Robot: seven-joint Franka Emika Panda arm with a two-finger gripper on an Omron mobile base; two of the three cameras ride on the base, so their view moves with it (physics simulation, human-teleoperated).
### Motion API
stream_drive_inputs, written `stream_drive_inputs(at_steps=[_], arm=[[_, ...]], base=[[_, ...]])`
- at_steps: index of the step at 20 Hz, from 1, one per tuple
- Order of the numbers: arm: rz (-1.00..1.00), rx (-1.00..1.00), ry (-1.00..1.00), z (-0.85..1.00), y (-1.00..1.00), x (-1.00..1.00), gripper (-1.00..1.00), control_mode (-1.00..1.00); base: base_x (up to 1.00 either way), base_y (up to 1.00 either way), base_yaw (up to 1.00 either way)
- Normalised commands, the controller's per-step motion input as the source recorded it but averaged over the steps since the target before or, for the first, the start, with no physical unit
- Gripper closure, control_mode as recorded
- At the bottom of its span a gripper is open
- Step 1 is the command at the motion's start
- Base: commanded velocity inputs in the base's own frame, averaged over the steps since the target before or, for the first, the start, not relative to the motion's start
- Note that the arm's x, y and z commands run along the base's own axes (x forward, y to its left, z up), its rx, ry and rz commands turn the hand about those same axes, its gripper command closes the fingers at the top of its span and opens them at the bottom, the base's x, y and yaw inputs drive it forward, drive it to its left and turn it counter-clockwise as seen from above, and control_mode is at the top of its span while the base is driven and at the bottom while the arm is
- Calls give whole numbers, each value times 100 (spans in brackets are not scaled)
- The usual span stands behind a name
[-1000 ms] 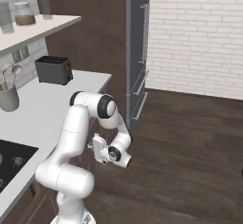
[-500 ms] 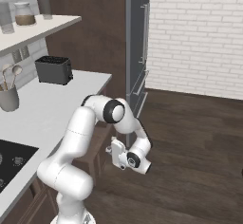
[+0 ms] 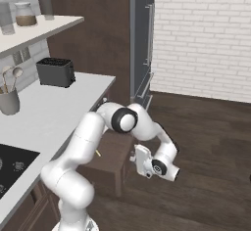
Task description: Take a straw from the drawer in front and place it inside the glass cup on the dining counter.
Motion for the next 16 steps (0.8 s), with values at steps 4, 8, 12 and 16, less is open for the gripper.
stream_drive_inputs(at_steps=[4, 8, 12, 16], arm=[[-4, -20, 3, 41, -68, 0, -100, -100], [-8, -28, 1, 28, -51, 0, -100, -100], [-12, -34, 1, 9, -56, -7, -100, -100], [-14, -33, 0, 35, -50, -11, -100, -100]], base=[[0, 0, 0], [0, 0, 0], [0, 0, 0], [0, 0, 0]])
